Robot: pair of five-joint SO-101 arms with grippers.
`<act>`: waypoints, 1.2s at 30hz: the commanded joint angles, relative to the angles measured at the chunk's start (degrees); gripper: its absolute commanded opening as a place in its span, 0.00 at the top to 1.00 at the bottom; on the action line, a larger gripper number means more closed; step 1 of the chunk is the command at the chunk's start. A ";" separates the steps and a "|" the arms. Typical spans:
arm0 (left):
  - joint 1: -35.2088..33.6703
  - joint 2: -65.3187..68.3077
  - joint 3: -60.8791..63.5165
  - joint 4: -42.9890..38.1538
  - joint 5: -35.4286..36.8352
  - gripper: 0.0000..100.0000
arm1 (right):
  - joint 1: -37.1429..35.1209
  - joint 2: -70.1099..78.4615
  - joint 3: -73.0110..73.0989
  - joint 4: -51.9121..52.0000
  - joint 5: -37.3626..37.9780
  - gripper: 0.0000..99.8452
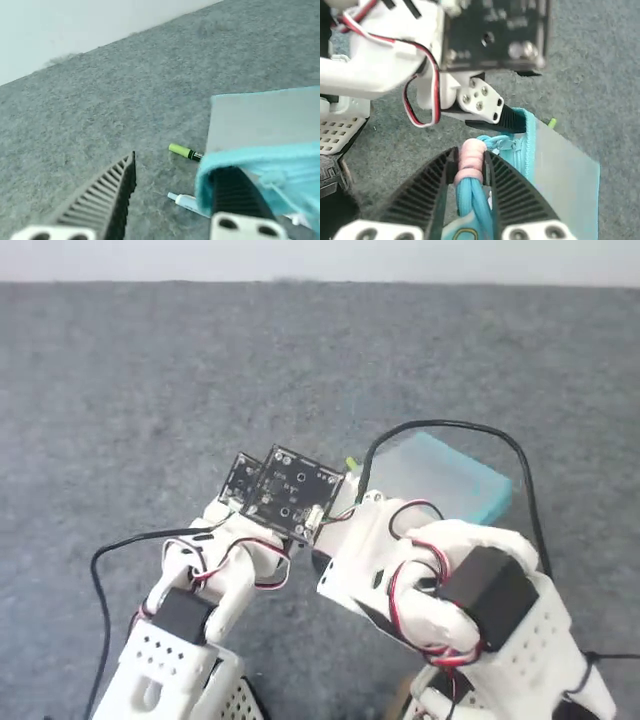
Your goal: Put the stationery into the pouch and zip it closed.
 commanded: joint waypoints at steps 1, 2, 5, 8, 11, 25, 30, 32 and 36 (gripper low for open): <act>0.18 0.97 -0.31 -1.93 0.53 0.84 | -2.15 -2.77 -2.29 2.24 1.23 0.99; 0.09 0.88 -0.31 -1.93 0.53 0.86 | -2.07 -2.77 -2.29 2.24 1.23 0.99; -3.16 0.88 -0.75 -1.93 0.79 0.94 | -1.89 -2.77 -1.85 2.33 1.32 0.99; -9.85 0.88 -1.71 -1.85 0.79 0.99 | 0.75 -2.77 0.53 1.98 1.41 0.99; -15.30 0.88 -2.24 -1.85 0.79 0.99 | 4.97 -2.77 2.99 1.71 2.55 0.99; -23.30 0.79 -1.80 1.23 0.53 0.99 | 22.81 -1.98 17.76 -7.87 2.99 0.99; -23.21 0.79 -1.80 2.29 0.79 0.99 | 25.63 -1.98 18.81 -8.57 3.08 0.99; -23.21 0.79 -1.80 2.73 1.14 0.99 | 25.63 -1.98 18.90 -8.57 2.99 0.99; -23.21 0.79 -2.07 3.69 3.08 0.99 | 25.27 -2.15 18.73 -8.22 2.64 0.98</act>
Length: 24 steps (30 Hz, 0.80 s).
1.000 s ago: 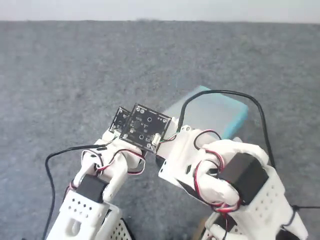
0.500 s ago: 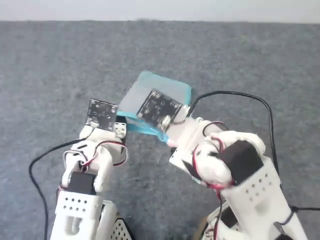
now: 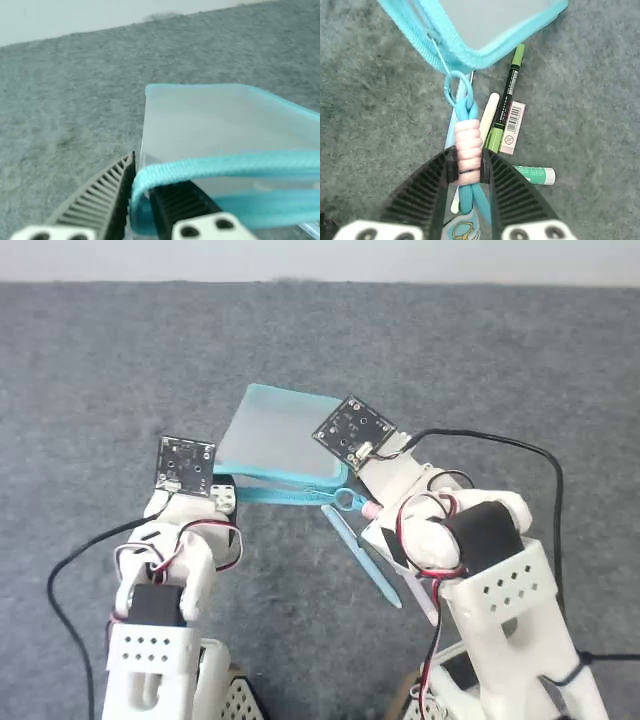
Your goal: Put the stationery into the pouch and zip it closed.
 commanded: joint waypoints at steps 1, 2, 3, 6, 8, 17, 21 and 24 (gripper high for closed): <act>-2.02 0.00 -2.33 0.26 2.20 0.99 | 1.71 -2.07 -0.44 0.04 0.00 0.97; -2.20 0.00 -2.33 0.26 2.73 0.99 | 1.98 -2.07 -0.18 0.13 -0.09 0.95; -2.20 0.00 -2.42 0.26 3.25 0.99 | 1.98 -1.98 -0.09 0.40 -0.70 0.93; -3.34 0.00 -2.33 0.09 3.87 0.99 | 1.54 -2.15 1.41 0.40 -1.49 0.83; -3.43 0.00 -2.33 0.09 3.96 0.99 | 1.36 -2.07 2.55 -0.04 -1.49 0.75; -8.26 -0.44 -2.77 -0.44 6.77 0.99 | 7.34 0.04 13.10 -7.60 -1.41 0.66; -10.90 0.00 -3.38 -1.05 7.47 0.99 | 10.95 9.10 17.85 -12.62 1.76 0.67; -11.16 0.00 -3.38 -1.05 7.47 0.99 | 13.32 16.92 18.02 -15.16 2.02 0.73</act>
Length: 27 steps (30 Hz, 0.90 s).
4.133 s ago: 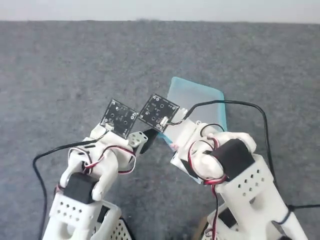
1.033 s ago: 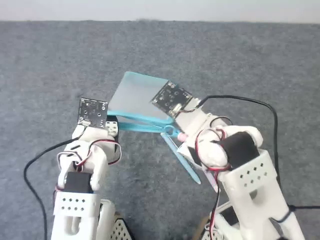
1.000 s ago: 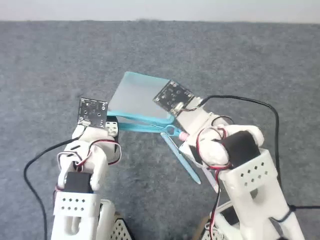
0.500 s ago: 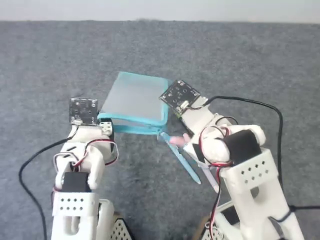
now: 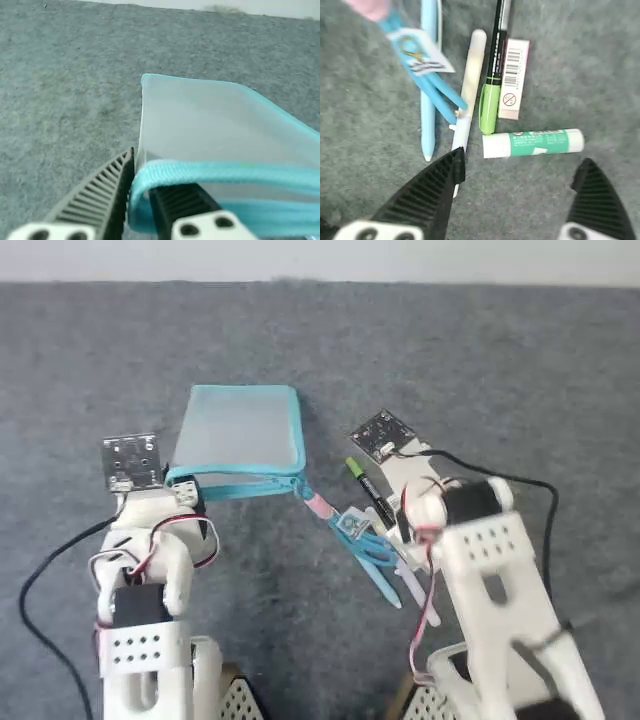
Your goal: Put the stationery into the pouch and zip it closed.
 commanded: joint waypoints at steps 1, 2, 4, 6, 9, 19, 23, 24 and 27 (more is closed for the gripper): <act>-0.70 0.00 -3.47 -1.32 0.88 0.99 | 3.56 8.40 -0.26 -3.65 1.05 0.74; -0.70 0.00 -3.47 -1.32 0.88 0.99 | 4.88 10.24 -0.26 -4.18 -0.26 0.75; -0.70 0.00 -3.47 -1.32 0.79 0.99 | 7.60 12.70 0.00 -6.11 -4.75 0.75; -0.70 0.00 -3.47 -1.41 0.79 0.99 | 9.45 13.76 0.00 -7.08 -8.44 0.75; -0.62 0.00 -3.47 -1.41 0.79 0.99 | 10.07 14.64 0.00 -7.25 -13.36 0.75; -0.53 0.00 -3.47 -1.41 0.79 0.99 | 8.40 24.84 -3.16 -9.54 -34.64 0.75; -0.44 -0.09 -3.47 -1.41 0.79 0.99 | 5.85 29.85 -6.07 -9.54 -40.35 0.76; -0.44 -0.09 -3.47 -1.41 0.79 0.99 | 5.85 30.81 -6.51 -9.54 -40.26 0.77; -0.53 -0.26 -3.47 -1.41 0.79 0.99 | 7.16 32.75 -7.30 -9.89 -40.18 0.87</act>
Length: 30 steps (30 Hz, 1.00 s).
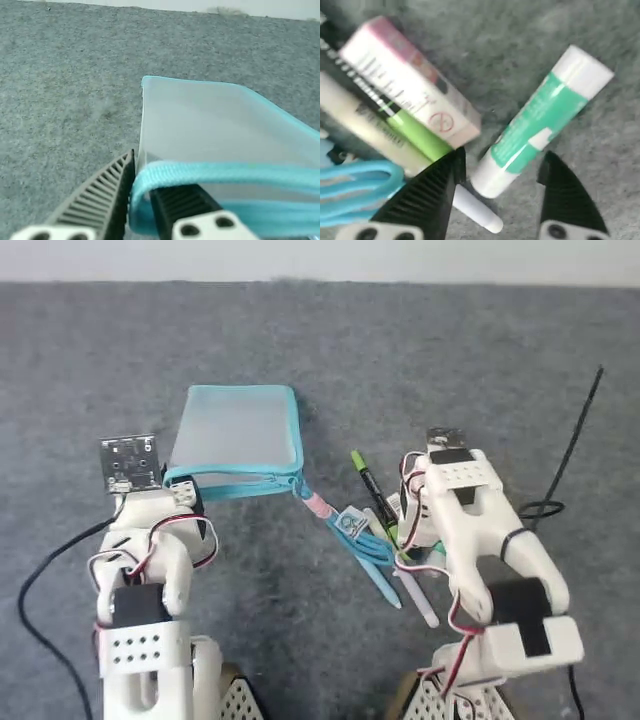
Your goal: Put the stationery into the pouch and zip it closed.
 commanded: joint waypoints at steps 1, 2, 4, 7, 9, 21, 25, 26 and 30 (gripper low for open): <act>-0.44 -0.26 -3.47 -1.41 0.70 0.99 | 1.36 0.31 -3.16 -0.48 -0.26 0.91; -0.44 -0.26 -3.47 -1.41 0.70 0.99 | 2.77 0.40 -3.34 -0.66 1.32 0.94; -0.44 -0.26 -3.47 -1.41 0.70 0.99 | 6.02 0.22 -4.31 -0.66 5.89 1.00; -0.35 -0.18 -3.47 -1.41 0.70 0.99 | 11.74 -0.66 -6.42 -1.19 13.36 0.99; -0.35 -0.26 -3.38 -1.41 0.70 0.99 | 15.34 -1.01 -8.09 -3.03 18.64 0.99; -0.35 -0.35 -3.30 -1.41 0.70 0.99 | 17.36 3.03 -12.57 -6.55 28.92 0.86; -0.26 -0.35 -3.30 -1.41 0.70 0.99 | 17.01 3.30 -12.31 -6.81 27.08 0.82; -0.26 -0.35 -3.30 -1.41 0.70 0.99 | 17.01 3.30 -12.22 -6.64 26.99 0.83; -0.26 -0.35 -3.30 -1.41 0.70 0.99 | 17.36 3.38 -10.64 -7.08 26.90 0.83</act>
